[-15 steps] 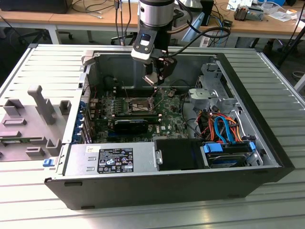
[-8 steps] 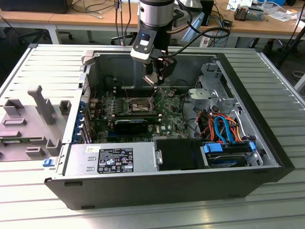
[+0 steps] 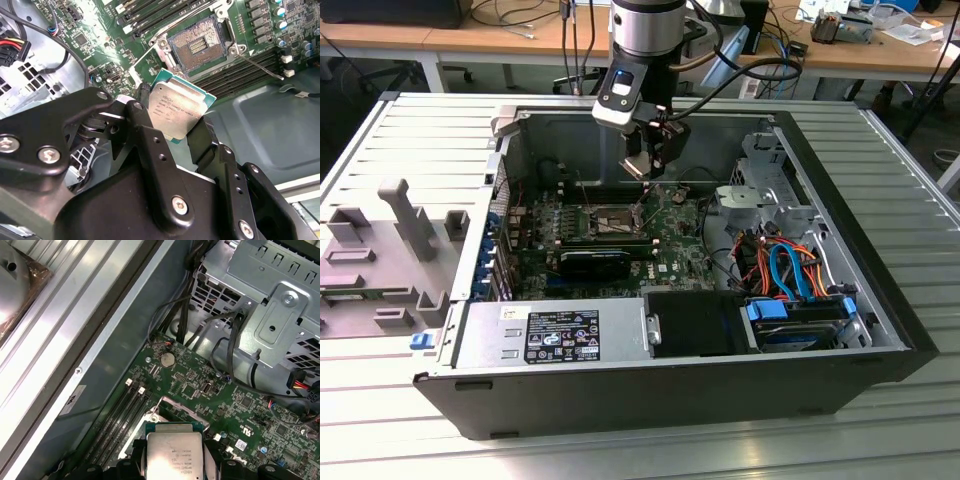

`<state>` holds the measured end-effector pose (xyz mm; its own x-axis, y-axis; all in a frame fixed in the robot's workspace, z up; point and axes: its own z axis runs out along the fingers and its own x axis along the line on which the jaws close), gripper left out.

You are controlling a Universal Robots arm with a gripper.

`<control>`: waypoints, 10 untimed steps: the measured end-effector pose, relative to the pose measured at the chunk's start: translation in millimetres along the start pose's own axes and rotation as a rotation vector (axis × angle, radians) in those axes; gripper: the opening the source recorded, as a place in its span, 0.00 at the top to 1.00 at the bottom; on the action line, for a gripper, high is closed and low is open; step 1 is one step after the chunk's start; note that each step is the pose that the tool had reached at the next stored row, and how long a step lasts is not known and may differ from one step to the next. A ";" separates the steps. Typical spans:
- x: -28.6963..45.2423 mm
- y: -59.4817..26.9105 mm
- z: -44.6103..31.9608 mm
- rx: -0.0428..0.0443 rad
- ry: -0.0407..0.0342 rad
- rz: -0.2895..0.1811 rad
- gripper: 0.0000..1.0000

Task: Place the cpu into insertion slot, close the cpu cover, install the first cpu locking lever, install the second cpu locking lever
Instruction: 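Place the cpu into insertion slot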

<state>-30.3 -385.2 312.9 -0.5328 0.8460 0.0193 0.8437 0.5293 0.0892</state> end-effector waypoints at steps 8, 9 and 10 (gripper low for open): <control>0.0 0.0 0.0 -0.0004 -0.0019 0.021 0.45; 0.0 0.0 0.0 -0.0005 -0.0021 0.023 0.45; 0.0 0.0 0.0 -0.0005 -0.0023 0.026 0.45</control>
<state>-30.3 -385.2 312.9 -0.5104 0.8597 0.0194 0.8573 0.5069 0.0892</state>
